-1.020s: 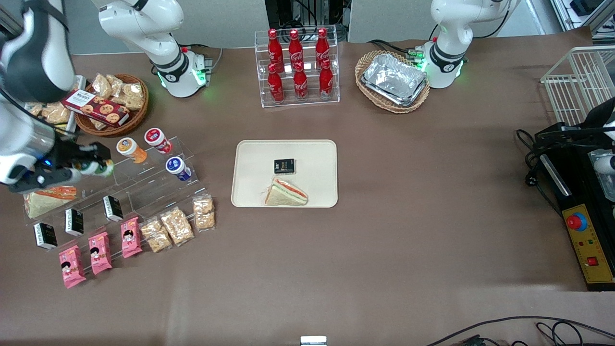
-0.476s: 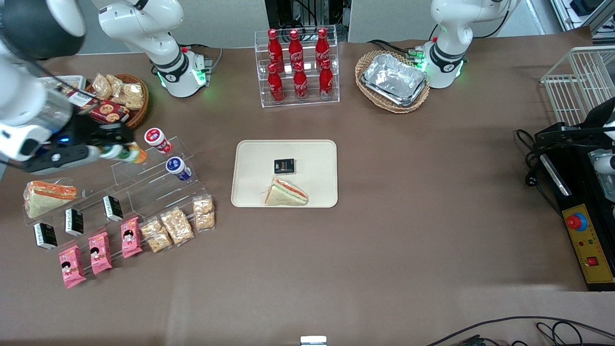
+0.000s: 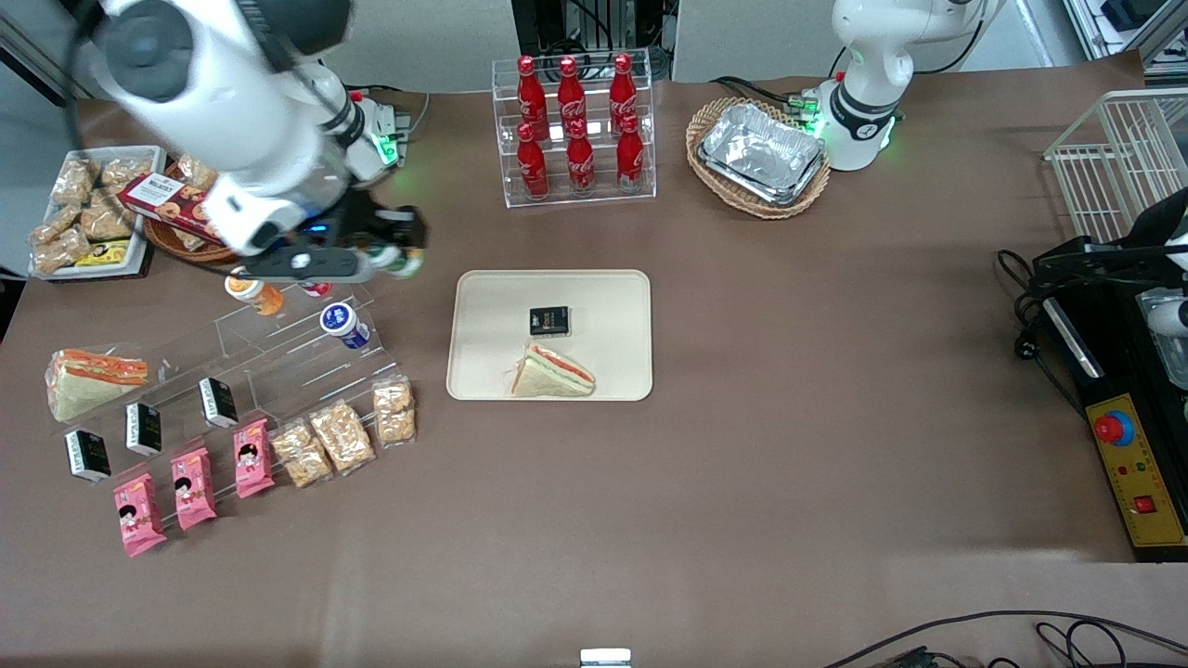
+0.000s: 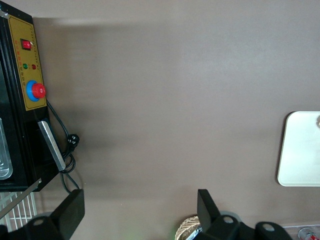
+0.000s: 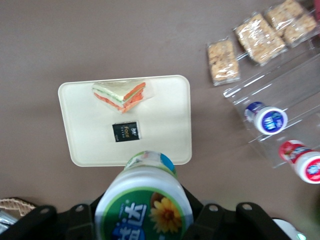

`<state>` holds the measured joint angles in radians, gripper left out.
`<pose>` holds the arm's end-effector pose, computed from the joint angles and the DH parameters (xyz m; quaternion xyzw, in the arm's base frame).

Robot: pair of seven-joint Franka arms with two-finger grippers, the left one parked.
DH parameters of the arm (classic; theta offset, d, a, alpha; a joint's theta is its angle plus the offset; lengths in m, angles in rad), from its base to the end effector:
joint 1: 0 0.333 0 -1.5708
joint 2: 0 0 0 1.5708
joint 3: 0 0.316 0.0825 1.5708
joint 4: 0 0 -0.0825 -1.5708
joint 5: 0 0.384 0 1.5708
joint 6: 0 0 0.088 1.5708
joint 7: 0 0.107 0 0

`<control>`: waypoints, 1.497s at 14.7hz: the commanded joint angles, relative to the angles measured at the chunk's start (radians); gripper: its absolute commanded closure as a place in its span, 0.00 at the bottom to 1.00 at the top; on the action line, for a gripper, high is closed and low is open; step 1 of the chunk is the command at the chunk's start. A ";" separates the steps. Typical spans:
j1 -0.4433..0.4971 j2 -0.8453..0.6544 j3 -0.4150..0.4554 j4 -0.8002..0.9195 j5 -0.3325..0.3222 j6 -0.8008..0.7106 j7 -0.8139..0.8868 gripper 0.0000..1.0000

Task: Place green gum on tray
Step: 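Carry the green gum bottle with the right gripper over the cream tray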

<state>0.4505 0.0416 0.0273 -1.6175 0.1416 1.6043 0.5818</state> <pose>0.4973 0.2737 0.5830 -0.9955 0.0561 0.0595 0.0476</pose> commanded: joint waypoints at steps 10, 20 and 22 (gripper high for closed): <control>0.163 -0.020 -0.012 -0.614 -0.145 0.672 0.173 0.94; 0.166 0.023 -0.012 -0.886 -0.249 1.006 0.272 0.94; 0.166 0.073 -0.010 -0.903 -0.249 1.097 0.299 0.94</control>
<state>0.6075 0.0642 0.0222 -2.4807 -0.0733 2.5774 0.8150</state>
